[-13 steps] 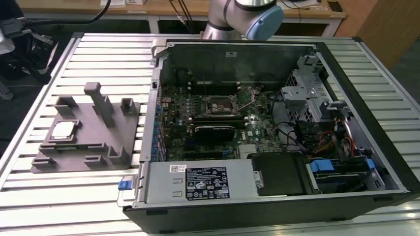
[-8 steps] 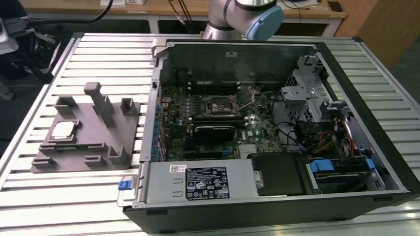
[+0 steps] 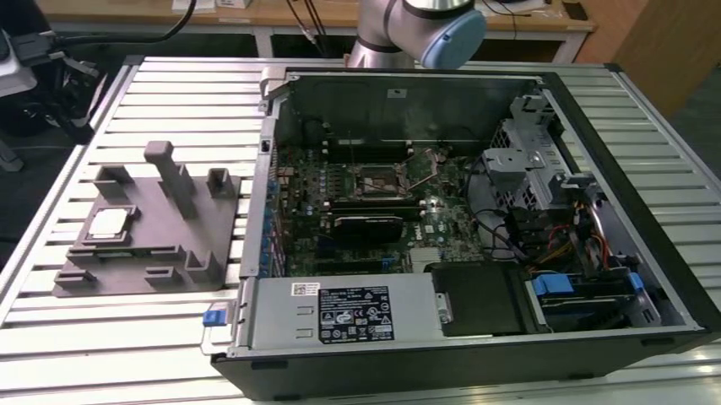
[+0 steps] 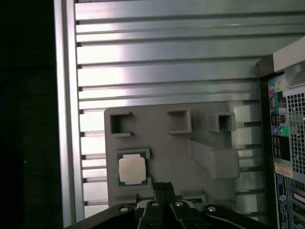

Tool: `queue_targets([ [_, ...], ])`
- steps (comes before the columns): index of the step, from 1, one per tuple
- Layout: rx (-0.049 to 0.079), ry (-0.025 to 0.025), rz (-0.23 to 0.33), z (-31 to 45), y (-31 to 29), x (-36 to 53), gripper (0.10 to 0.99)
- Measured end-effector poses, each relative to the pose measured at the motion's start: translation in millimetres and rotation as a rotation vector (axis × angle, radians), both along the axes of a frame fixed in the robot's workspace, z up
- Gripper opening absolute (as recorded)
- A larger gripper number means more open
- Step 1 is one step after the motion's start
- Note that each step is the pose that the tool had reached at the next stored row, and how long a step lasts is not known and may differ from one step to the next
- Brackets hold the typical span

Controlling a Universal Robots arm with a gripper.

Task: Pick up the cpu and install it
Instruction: 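Reach for the cpu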

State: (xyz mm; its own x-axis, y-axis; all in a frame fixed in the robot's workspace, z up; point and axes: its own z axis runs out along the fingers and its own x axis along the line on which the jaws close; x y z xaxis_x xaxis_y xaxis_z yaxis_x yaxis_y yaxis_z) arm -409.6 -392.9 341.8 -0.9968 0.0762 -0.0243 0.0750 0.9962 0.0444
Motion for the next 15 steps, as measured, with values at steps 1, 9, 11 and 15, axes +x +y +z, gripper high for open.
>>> queue_targets([
  [1, 0.000, -0.0002, 0.000, -1.4, 1.3, 0.0, 0.106],
  [9, 0.000, -0.0001, 0.000, -14.9, 7.1, 0.3, 0.106],
  [11, 0.000, -0.0002, 0.000, -18.5, 7.4, 0.3, 0.106],
  [15, 0.000, 0.0001, 0.000, -20.3, 7.4, 0.3, 0.106],
])
